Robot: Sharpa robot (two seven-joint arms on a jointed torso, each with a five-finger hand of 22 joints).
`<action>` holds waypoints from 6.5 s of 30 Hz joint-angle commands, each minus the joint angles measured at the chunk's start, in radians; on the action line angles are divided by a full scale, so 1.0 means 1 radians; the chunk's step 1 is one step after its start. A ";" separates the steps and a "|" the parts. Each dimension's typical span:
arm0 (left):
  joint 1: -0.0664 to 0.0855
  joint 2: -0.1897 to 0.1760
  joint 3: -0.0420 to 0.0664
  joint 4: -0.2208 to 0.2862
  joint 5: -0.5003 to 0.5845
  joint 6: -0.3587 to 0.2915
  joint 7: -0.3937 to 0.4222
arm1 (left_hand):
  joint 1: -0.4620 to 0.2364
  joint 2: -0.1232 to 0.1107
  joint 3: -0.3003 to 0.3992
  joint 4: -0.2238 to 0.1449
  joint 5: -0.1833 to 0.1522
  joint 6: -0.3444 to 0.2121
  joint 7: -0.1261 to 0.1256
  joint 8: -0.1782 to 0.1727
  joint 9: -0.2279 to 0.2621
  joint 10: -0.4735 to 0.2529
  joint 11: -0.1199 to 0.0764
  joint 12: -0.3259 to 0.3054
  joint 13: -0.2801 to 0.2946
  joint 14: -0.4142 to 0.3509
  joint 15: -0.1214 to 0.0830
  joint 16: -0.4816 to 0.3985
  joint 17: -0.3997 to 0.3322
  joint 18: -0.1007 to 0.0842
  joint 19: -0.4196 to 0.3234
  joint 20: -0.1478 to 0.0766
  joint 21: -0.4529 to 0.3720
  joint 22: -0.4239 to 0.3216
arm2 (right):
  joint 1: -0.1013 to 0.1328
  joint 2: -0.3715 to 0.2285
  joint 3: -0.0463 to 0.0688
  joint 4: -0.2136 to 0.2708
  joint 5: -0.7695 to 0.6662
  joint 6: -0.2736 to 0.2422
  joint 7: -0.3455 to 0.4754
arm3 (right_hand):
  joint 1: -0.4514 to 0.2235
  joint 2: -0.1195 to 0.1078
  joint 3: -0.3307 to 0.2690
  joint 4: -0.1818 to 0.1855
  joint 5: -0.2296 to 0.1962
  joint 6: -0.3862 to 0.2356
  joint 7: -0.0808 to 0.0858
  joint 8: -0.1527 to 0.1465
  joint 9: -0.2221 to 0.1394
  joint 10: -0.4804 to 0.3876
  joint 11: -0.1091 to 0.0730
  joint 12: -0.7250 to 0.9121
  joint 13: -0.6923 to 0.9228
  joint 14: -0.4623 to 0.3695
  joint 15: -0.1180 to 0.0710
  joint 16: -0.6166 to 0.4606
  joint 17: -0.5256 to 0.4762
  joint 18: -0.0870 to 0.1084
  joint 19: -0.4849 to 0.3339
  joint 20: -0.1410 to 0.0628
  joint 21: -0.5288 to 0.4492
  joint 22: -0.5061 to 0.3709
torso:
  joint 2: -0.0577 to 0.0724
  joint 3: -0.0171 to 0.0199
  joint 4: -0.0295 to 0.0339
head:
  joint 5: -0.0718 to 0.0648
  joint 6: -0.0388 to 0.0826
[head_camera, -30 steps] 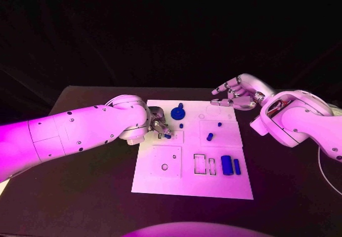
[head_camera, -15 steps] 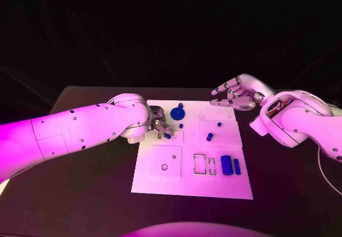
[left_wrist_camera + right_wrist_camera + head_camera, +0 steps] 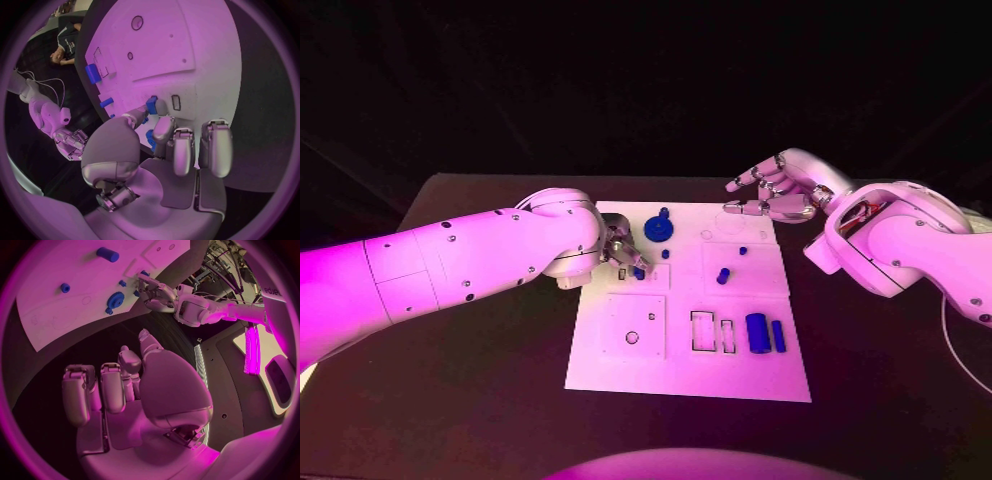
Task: Assemble the parts on the task board
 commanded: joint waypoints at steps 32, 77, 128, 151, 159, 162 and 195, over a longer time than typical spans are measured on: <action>-0.008 -0.013 0.002 0.015 -0.006 -0.014 -0.005 | -0.025 0.010 -0.266 0.089 -0.003 0.023 -0.008 0.015 0.016 0.018 -0.008 0.000 0.000 0.105 -0.015 0.003 0.263 -0.015 0.053 -0.015 0.011 0.162 | -0.001 -0.005 0.000 0.001 -0.009 0.011 0.002 | -0.007 -0.002 -0.010 0.002 0.005 0.003 0.004 -0.004 0.001 -0.013 0.001 -0.014 -0.009 0.055 -0.007 -0.013 0.033 0.000 0.001 -0.004 -0.013 0.112 | 0.000 -0.0008 0.0005 | -0.009 -0.004; 0.084 0.097 0.039 -0.303 0.007 0.210 0.018 | 0.146 0.080 -0.432 0.142 0.006 -0.021 0.041 -0.116 -0.095 -0.065 0.036 -0.055 -0.082 0.105 0.022 0.003 0.263 0.004 0.014 0.022 -0.049 0.089 | -0.008 0.007 -0.008 -0.026 -0.003 0.005 0.003 | -0.005 0.001 -0.012 0.003 0.008 0.002 0.004 -0.004 0.001 -0.015 0.001 -0.017 -0.011 0.054 -0.007 -0.015 0.031 0.001 -0.001 -0.004 -0.015 0.109 | 0.004 -0.0029 -0.0010 | 0.001 0.017; 0.073 0.111 0.026 -0.329 0.055 0.146 0.035 | 0.381 0.191 -0.196 -0.001 -0.067 -0.052 0.034 -0.105 -0.085 -0.067 0.023 -0.063 -0.094 0.105 0.011 0.003 0.263 0.003 0.015 0.007 -0.050 0.095 | -0.009 0.012 -0.008 -0.028 -0.003 0.016 -0.001 | -0.003 0.003 -0.013 0.003 0.011 0.002 0.004 -0.004 0.001 -0.014 0.001 -0.015 -0.010 0.055 -0.007 -0.014 0.033 0.001 -0.001 -0.004 -0.014 0.109 | 0.002 -0.0012 -0.0009 | 0.001 0.003; 0.051 -0.055 0.020 -0.071 0.097 -0.029 0.077 | 0.280 0.096 0.047 -0.045 -0.073 -0.063 0.029 -0.051 -0.047 -0.055 0.023 -0.055 -0.096 0.105 0.011 0.003 0.263 0.001 0.020 0.008 -0.048 0.106 | -0.011 0.013 -0.009 -0.033 -0.003 0.026 -0.005 | -0.003 0.003 -0.015 0.004 0.011 0.003 0.004 -0.004 0.001 -0.014 0.001 -0.016 -0.010 0.054 -0.007 -0.015 0.031 0.001 -0.001 -0.004 -0.015 0.109 | 0.001 -0.0015 0.0013 | 0.005 0.001; 0.021 -0.091 0.007 0.003 0.002 -0.076 0.098 | 0.274 0.082 0.062 -0.052 -0.073 -0.059 0.027 -0.046 -0.044 -0.048 0.021 -0.049 -0.091 0.105 0.010 0.003 0.263 0.000 0.023 0.007 -0.043 0.112 | -0.012 0.013 -0.010 -0.033 -0.003 0.026 -0.004 | -0.003 0.003 -0.015 0.004 0.011 0.003 0.004 -0.004 0.001 -0.014 0.001 -0.016 -0.010 0.054 -0.007 -0.015 0.031 0.001 -0.001 -0.004 -0.015 0.109 | 0.003 -0.0033 0.0003 | 0.009 0.001; 0.011 -0.094 0.006 0.015 -0.024 -0.078 0.103 | 0.274 0.080 0.064 -0.053 -0.073 -0.058 0.027 -0.045 -0.044 -0.047 0.020 -0.049 -0.090 0.105 0.010 0.003 0.263 0.000 0.024 0.007 -0.043 0.113 | -0.013 0.013 -0.010 -0.033 -0.003 0.026 -0.003 | -0.003 0.003 -0.015 0.004 0.011 0.003 0.004 -0.004 0.001 -0.014 0.001 -0.016 -0.010 0.054 -0.007 -0.015 0.031 0.001 -0.001 -0.004 -0.015 0.109 | 0.003 -0.0037 -0.0008 | 0.009 0.000; -0.015 -0.123 0.004 0.081 -0.071 0.054 0.058 | 0.271 0.068 0.077 -0.060 -0.073 -0.053 0.024 -0.041 -0.043 -0.041 0.018 -0.044 -0.085 0.105 0.008 0.003 0.263 0.000 0.024 0.006 -0.043 0.113 | -0.018 0.011 -0.010 -0.032 -0.003 0.028 -0.003 | -0.003 0.003 -0.015 0.004 0.011 0.003 0.004 -0.004 0.001 -0.014 0.001 -0.016 -0.010 0.054 -0.007 -0.015 0.031 0.001 -0.001 -0.004 -0.015 0.109 | 0.003 -0.0015 -0.0008 | 0.010 -0.013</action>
